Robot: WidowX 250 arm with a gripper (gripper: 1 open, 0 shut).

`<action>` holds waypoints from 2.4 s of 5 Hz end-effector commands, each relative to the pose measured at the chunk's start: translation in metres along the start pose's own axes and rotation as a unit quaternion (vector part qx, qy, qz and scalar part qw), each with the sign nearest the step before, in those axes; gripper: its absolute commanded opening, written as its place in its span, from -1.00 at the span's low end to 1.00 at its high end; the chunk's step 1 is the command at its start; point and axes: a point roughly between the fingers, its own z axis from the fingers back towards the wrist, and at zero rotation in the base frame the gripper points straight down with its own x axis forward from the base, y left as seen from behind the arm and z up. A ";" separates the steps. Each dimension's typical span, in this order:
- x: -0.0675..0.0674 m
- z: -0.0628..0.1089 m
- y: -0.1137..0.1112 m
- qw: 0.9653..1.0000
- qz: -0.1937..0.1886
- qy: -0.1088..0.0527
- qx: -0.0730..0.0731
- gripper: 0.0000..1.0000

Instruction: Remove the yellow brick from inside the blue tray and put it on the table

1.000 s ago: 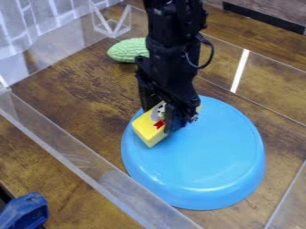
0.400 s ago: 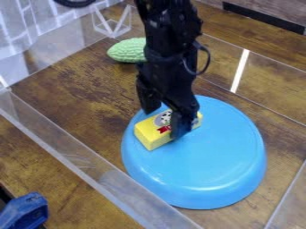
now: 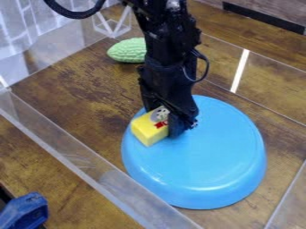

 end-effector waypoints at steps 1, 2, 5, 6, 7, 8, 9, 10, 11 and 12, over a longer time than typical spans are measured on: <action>-0.005 -0.005 0.002 1.000 0.002 0.004 -0.002 -1.00; -0.006 -0.007 0.003 1.000 0.003 0.004 -0.003 -1.00; -0.008 -0.013 0.004 1.000 0.004 0.010 -0.005 -1.00; -0.008 -0.014 0.004 1.000 0.003 0.013 -0.004 -1.00; -0.008 -0.016 0.005 1.000 0.002 0.016 -0.004 -1.00; -0.007 -0.018 0.005 1.000 0.001 0.018 -0.003 -1.00; -0.007 -0.018 0.006 1.000 0.000 0.021 -0.003 -1.00; -0.007 -0.019 0.007 1.000 -0.001 0.024 -0.003 -1.00; -0.008 -0.019 0.007 1.000 -0.002 0.027 -0.004 -1.00; -0.008 -0.018 0.008 1.000 -0.003 0.030 -0.005 -1.00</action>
